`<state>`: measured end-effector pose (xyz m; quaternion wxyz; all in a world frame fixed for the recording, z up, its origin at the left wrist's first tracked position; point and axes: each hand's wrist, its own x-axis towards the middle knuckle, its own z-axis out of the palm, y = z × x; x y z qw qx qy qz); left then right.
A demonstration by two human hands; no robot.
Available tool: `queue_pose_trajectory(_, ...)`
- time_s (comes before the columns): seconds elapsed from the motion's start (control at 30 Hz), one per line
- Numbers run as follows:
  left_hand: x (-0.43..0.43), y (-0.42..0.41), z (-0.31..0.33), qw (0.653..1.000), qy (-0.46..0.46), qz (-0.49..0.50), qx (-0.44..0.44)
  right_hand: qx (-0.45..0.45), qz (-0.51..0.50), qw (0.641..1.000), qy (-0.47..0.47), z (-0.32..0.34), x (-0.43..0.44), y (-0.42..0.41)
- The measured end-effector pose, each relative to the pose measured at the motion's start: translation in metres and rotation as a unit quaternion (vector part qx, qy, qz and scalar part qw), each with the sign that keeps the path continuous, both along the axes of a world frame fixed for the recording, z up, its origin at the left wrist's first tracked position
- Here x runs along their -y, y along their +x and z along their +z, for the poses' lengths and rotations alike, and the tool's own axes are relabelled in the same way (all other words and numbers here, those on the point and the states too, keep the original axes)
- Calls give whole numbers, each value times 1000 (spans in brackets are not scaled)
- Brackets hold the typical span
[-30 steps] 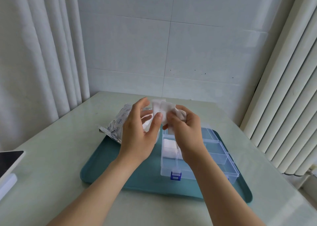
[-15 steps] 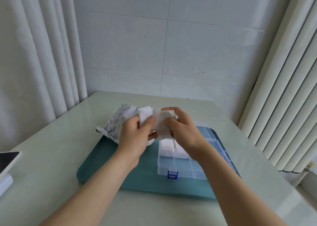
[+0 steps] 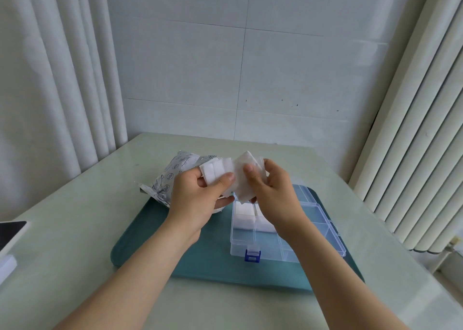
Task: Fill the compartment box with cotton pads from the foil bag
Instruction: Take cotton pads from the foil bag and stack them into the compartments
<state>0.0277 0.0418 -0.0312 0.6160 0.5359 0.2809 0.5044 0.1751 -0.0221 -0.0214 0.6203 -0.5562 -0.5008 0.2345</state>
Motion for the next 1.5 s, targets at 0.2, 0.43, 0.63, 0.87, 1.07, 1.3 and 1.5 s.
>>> queue_pose_trajectory(0.2, 0, -1, 2, 1000, 2, -2, 6, 14, -10, 1000, 14, 5, 8, 0)
queue_pose_trajectory(0.43, 1, -1, 4, 999, 7, 30, 18, -58, -40, 997, 16, 5, 7, 6)
queue_pose_trajectory(0.63, 3, -3, 5, 998, -5, 62, 26, -154, -100, 982, 51, 5, 8, 10)
queue_pose_trajectory(0.87, 7, -1, 6, 998, -2, 70, -4, -161, -82, 981, 69, 6, 12, 8)
queue_pose_trajectory(1.07, 6, 1, 2, 999, 2, 49, 16, -141, -78, 985, 69, 6, 10, 7)
queue_pose_trajectory(1.3, 7, 3, 2, 999, 0, 33, 38, -243, -62, 967, 49, 9, 10, 1)
queue_pose_trajectory(1.5, 8, 1, 5, 998, -13, -18, 52, -241, 38, 970, 20, 12, 14, -7)
